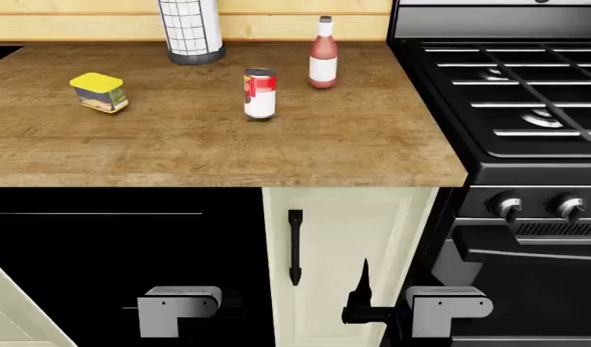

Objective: Pick the cans from the counter and place them in their designated side in the cabinet.

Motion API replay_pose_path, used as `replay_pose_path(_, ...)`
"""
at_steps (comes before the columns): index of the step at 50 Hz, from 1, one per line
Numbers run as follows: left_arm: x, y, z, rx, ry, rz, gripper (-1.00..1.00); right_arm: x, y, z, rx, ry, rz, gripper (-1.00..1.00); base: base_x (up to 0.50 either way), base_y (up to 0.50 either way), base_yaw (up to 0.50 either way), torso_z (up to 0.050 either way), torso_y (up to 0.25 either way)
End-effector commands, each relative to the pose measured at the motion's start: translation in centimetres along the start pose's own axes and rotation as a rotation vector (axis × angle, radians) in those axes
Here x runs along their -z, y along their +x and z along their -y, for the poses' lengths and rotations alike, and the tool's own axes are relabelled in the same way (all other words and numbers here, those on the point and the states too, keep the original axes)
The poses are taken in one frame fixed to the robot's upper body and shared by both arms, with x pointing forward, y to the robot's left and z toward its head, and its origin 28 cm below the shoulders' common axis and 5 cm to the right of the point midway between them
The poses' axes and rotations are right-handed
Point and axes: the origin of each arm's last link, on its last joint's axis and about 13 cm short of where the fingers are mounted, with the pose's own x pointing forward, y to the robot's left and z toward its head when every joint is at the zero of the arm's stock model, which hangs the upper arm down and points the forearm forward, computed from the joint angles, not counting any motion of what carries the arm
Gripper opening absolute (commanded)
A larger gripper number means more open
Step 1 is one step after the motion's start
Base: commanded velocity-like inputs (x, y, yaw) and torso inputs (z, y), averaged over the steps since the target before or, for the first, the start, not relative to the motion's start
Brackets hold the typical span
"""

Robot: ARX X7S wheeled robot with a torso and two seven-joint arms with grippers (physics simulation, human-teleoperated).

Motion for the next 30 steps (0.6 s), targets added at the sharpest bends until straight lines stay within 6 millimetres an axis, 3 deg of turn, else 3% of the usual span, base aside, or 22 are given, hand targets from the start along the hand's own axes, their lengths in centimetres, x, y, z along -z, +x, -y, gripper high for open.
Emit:
replay_pose_path(1, 0.03, 0.02, -0.01, 0.001, 0.002, -0.002, 1.00, 0.01, 0.07, -0.07, 0.000, -0.001, -0.001, 1.00, 0.00, 0.00, 0.00, 0.000, 0.000)
replay_pose_path(7, 0.19, 0.26, -0.01, 0.005, 0.004, -0.014, 1.00, 0.15, 0.32, -0.19, -0.005, -0.007, -0.005, 1.00, 0.00, 0.01, 0.00, 0.000, 0.000)
replay_pose_path(30, 0.42, 0.61, 0.20, 0.007, -0.001, -0.029, 1.00, 0.37, 0.62, -0.12, -0.011, -0.008, -0.005, 1.00, 0.00, 0.40, 0.00, 0.000, 0.000)
